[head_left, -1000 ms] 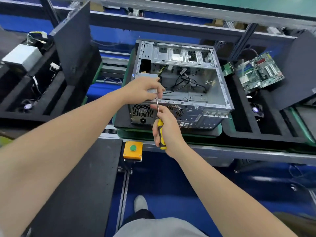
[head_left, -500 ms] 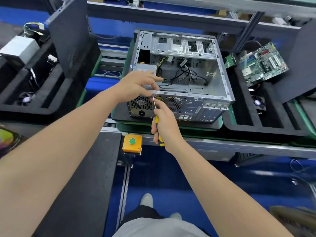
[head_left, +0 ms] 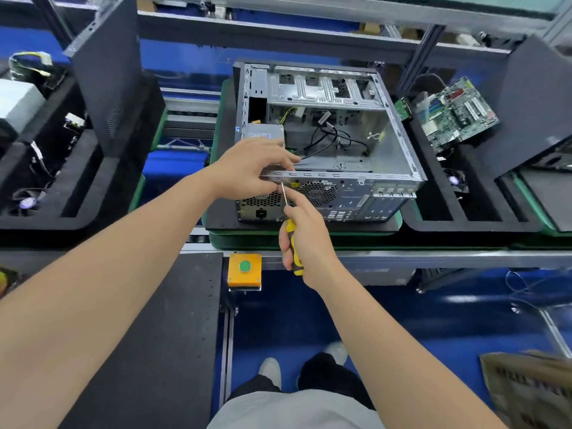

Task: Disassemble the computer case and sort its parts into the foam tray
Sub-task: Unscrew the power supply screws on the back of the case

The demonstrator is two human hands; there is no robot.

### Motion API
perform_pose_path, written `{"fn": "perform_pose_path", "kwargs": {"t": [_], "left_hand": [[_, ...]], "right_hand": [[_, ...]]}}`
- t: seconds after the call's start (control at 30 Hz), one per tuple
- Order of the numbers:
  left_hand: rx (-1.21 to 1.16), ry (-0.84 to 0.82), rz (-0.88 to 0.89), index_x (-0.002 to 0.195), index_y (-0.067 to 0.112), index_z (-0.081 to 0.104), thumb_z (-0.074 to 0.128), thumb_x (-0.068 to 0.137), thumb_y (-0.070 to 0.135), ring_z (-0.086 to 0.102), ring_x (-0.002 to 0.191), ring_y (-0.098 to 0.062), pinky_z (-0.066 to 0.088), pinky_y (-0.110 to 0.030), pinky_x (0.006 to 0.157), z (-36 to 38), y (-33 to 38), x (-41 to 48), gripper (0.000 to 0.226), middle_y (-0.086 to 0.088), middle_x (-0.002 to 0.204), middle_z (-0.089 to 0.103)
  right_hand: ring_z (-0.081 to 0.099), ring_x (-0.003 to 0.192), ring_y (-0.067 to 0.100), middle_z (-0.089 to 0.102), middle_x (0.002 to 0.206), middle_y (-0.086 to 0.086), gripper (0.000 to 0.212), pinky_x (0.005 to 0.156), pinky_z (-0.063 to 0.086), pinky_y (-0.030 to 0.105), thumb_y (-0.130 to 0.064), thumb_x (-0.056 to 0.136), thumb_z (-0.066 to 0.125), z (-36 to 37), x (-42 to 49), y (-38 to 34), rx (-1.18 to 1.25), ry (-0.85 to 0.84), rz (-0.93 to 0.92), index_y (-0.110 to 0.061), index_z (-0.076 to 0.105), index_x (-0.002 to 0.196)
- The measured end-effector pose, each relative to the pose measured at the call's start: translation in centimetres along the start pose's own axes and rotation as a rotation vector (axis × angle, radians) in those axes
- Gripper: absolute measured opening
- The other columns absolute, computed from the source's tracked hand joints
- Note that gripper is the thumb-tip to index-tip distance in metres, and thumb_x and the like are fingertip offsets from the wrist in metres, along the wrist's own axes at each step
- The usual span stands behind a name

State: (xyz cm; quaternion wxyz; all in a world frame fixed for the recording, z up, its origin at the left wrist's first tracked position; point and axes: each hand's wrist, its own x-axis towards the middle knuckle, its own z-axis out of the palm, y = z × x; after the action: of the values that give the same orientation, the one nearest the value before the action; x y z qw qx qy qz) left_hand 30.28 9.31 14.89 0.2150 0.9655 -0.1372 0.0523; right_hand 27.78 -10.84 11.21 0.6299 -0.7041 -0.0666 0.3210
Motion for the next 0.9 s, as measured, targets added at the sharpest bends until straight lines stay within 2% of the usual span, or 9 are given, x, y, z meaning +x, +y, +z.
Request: {"fn": "perform_pose_path", "kwargs": {"t": [0.13,0.33,0.47,0.63,0.8,0.9], "left_hand": [[0.002,0.000,0.000,0.121,0.025,0.067,0.074,0.087,0.022,0.036,0.148,-0.018,0.031,-0.046,0.118,0.21,-0.30,0.09,0.034,0.014,0.146,0.056],[-0.010,-0.002,-0.003,0.120,0.025,0.067,0.073,0.088,0.024,0.034,0.149,-0.017,0.031,-0.046,0.118,0.25,-0.51,0.12,0.033,0.015,0.145,0.056],[-0.008,-0.007,-0.018,0.120,0.024,0.067,0.073,0.088,0.022,0.032,0.150,-0.016,0.030,-0.046,0.118,0.27,-0.48,0.15,0.033,0.015,0.145,0.056],[-0.008,-0.004,-0.020,0.119,0.027,0.066,0.071,0.088,0.021,0.032,0.150,-0.016,0.032,-0.050,0.117,0.39,-0.56,0.11,0.032,0.017,0.145,0.056],[-0.009,-0.003,-0.018,0.119,0.026,0.066,0.071,0.088,0.021,0.033,0.149,-0.017,0.032,-0.053,0.116,0.49,-0.55,0.10,0.032,0.016,0.144,0.057],[-0.007,0.002,-0.019,0.119,0.026,0.066,0.072,0.090,0.027,0.034,0.149,-0.018,0.033,-0.053,0.116,0.45,-0.50,0.13,0.030,0.016,0.143,0.057]], "right_hand": [[0.043,0.035,0.024,0.056,0.058,0.007,0.046,0.039,0.040,0.029,-0.031,0.108,0.033,-0.13,-0.27,0.05,-0.017,0.012,-0.009,-0.065,0.058,0.126],[0.046,0.035,0.020,0.056,0.056,0.005,0.044,0.036,0.043,0.030,-0.028,0.109,0.034,-0.34,-0.26,-0.28,-0.131,0.066,-0.059,-0.058,0.055,0.134],[0.050,0.045,0.009,0.055,0.057,-0.010,0.045,0.038,0.049,0.031,-0.028,0.105,0.036,0.01,-0.50,-0.49,-0.310,0.154,-0.141,-0.068,0.053,0.117],[0.054,0.052,0.004,0.060,0.066,-0.020,0.046,0.048,0.060,0.045,-0.028,0.106,0.035,-0.14,-0.69,-0.70,-0.439,0.146,-0.160,-0.059,0.050,0.136],[0.050,0.046,0.014,0.060,0.072,0.003,0.046,0.036,0.047,0.028,-0.028,0.106,0.036,0.22,-0.75,-0.64,-0.267,0.138,-0.100,-0.064,0.053,0.128],[0.050,0.045,0.008,0.058,0.068,0.001,0.046,0.036,0.048,0.027,-0.029,0.106,0.035,0.29,-0.96,-0.68,-0.236,0.149,-0.113,-0.070,0.052,0.118]]}}
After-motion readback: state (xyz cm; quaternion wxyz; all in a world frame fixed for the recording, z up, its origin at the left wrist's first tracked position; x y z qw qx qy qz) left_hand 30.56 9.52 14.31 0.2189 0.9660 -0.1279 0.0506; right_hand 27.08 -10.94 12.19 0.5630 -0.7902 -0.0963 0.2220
